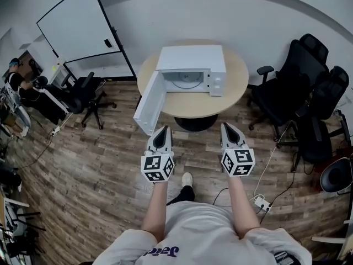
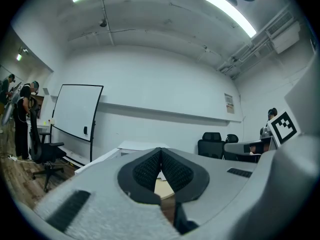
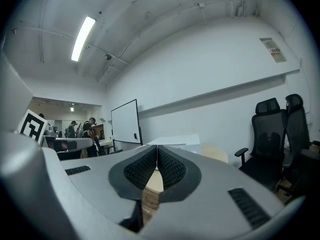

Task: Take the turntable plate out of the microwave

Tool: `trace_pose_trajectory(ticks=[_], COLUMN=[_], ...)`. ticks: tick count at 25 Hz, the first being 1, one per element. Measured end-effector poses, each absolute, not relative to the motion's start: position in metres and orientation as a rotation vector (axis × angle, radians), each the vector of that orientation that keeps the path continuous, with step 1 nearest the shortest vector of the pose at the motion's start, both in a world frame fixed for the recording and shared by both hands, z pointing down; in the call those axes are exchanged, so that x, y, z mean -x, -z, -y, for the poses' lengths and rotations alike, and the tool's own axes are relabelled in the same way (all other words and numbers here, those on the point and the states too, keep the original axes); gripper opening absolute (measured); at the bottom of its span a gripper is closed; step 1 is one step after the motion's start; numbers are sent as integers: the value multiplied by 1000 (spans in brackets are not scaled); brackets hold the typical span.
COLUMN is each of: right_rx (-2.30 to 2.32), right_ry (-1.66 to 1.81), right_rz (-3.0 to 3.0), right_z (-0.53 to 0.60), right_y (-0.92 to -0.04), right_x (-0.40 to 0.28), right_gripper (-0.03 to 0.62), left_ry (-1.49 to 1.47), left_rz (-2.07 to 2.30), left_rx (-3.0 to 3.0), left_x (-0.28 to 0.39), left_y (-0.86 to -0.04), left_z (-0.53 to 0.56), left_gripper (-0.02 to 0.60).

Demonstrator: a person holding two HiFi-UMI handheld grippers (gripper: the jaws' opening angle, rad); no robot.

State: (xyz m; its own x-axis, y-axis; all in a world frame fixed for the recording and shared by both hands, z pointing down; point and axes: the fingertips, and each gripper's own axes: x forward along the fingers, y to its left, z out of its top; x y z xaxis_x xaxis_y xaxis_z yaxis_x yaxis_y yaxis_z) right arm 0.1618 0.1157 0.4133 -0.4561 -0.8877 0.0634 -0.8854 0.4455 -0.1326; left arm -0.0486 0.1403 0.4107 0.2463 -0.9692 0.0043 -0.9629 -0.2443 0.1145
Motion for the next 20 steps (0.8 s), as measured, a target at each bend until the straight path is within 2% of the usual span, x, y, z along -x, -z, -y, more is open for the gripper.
trace_pose_trajectory(ticks=[20], right_rx=[1683], right_ry=[200], right_rz=[-2687], right_z=[47], right_y=[-410], right_x=[-84], right_gripper=[17], left_ry=[138], left_rz=[1719], left_rx=[-2490], left_x=[87], left_y=[-413], left_z=[37], left_gripper=[12])
